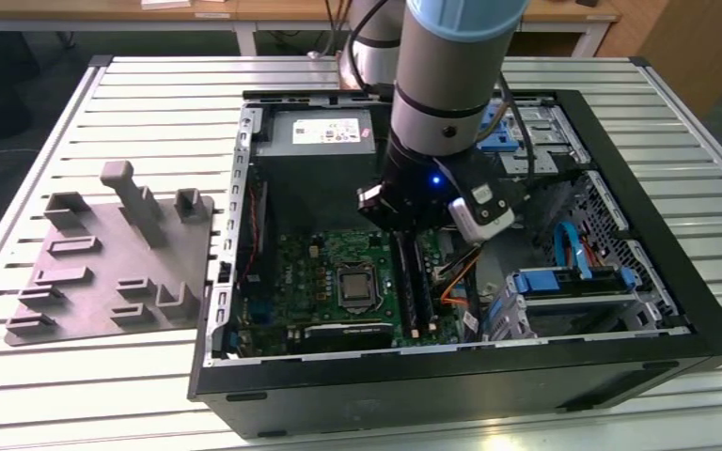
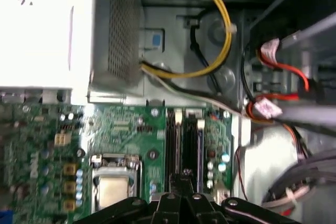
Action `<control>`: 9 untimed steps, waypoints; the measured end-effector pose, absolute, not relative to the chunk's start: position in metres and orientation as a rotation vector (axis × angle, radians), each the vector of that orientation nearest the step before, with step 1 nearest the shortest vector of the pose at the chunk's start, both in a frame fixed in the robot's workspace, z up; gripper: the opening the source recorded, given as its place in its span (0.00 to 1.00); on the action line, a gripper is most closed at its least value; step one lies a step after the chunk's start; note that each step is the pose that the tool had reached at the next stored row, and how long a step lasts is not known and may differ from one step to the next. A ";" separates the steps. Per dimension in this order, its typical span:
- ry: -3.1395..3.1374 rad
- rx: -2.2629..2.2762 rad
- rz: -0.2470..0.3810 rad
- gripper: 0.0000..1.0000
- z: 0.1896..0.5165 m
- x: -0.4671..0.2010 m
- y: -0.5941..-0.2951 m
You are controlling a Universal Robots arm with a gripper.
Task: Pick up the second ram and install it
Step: 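Press down the second ram until it locks into place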
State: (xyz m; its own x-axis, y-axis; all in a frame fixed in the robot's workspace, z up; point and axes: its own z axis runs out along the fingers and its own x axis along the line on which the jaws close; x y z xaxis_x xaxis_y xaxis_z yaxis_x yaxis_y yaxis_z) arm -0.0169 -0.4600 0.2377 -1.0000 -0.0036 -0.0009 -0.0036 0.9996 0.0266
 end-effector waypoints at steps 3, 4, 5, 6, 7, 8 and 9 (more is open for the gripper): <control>3.140 -0.006 0.042 0.11 0.232 -0.017 -0.450; 3.140 -0.006 0.042 0.11 0.230 -0.017 -0.448; 3.140 -0.006 0.042 0.11 0.229 -0.017 -0.447; 3.140 -0.006 0.042 0.11 0.227 -0.017 -0.446; 3.140 -0.006 0.042 0.11 0.225 -0.017 -0.445; 3.140 -0.006 0.042 0.11 0.224 -0.017 -0.445; 3.140 -0.006 0.042 0.11 0.223 -0.017 -0.444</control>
State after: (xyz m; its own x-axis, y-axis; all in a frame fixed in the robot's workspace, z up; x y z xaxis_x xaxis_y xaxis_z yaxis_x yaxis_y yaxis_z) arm -0.0167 -0.4445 0.2227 -1.0000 -0.0037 -0.0010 -0.0038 0.9996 0.0267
